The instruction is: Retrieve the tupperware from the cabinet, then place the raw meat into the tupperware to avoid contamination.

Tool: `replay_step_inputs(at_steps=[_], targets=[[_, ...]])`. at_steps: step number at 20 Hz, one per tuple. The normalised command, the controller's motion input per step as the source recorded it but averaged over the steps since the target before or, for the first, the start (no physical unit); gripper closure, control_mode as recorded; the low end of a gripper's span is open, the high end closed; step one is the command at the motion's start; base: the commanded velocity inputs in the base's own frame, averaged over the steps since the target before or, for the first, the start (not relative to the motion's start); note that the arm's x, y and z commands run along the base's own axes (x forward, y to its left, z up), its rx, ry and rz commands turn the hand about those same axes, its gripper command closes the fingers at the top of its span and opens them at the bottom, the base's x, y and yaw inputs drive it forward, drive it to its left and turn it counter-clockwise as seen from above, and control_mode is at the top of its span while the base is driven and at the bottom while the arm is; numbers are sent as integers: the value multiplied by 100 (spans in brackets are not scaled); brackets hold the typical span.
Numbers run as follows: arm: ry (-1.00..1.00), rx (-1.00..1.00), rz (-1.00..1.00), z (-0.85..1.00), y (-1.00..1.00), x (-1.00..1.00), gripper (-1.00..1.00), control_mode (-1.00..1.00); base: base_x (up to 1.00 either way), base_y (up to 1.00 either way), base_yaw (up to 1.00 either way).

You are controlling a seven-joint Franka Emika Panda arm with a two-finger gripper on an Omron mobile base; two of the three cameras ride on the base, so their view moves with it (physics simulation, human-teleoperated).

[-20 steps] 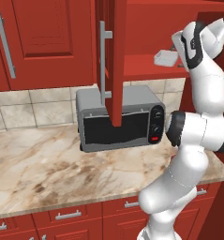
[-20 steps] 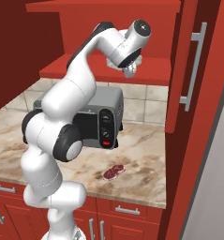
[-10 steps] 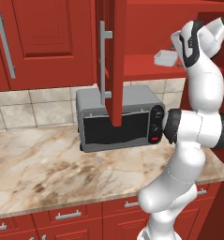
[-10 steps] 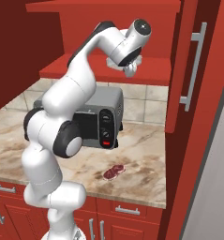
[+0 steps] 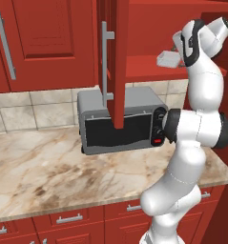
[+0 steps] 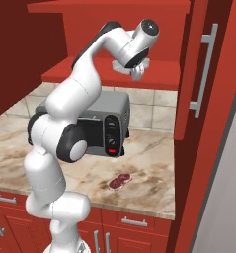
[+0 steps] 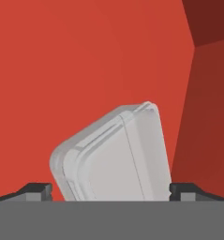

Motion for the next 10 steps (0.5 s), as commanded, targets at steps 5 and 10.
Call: replay_step_inputs(at_steps=[5,10], targets=[[2,0,0,-13,0,3,-100,-100,0,0,0],[2,0,0,-20,0,8,100,-100,0,0,0]])
